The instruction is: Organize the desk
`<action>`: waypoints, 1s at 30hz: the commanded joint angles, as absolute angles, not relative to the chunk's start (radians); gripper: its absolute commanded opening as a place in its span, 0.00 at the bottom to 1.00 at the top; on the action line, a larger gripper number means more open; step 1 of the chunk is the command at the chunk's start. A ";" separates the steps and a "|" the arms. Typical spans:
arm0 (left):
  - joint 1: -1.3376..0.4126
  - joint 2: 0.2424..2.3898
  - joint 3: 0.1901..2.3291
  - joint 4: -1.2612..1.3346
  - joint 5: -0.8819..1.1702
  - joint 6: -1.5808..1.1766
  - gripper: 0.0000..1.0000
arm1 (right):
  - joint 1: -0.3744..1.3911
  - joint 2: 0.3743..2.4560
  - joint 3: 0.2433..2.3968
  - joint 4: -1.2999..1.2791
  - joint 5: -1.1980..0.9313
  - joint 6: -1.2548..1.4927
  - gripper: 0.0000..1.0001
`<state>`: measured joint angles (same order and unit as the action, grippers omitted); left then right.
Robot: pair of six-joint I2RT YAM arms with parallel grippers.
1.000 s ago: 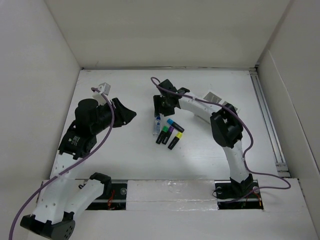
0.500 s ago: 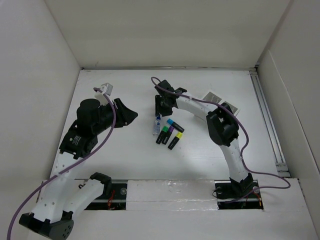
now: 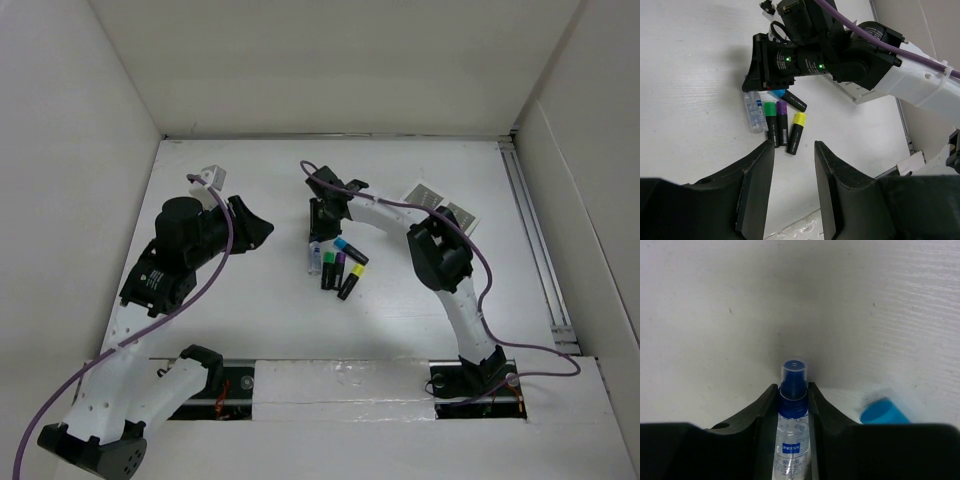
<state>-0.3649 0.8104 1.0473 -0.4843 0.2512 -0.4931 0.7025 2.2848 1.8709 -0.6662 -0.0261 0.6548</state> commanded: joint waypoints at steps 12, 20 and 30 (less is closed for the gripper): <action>-0.368 0.799 1.092 -0.468 0.206 -0.471 0.35 | 0.693 2.090 1.904 -0.424 -0.164 0.747 0.02; -0.368 0.834 1.118 -0.440 0.215 -0.505 0.37 | 0.525 1.784 1.775 -0.373 -0.100 0.723 0.01; -0.368 0.871 1.201 -0.411 0.195 -0.443 0.46 | 0.141 1.427 1.428 -0.365 0.167 0.600 0.01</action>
<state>-0.3649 0.8612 1.1500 -0.4675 0.1989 -0.4747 0.1734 1.4475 1.4761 -0.3920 0.1062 0.6476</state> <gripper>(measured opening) 0.458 0.325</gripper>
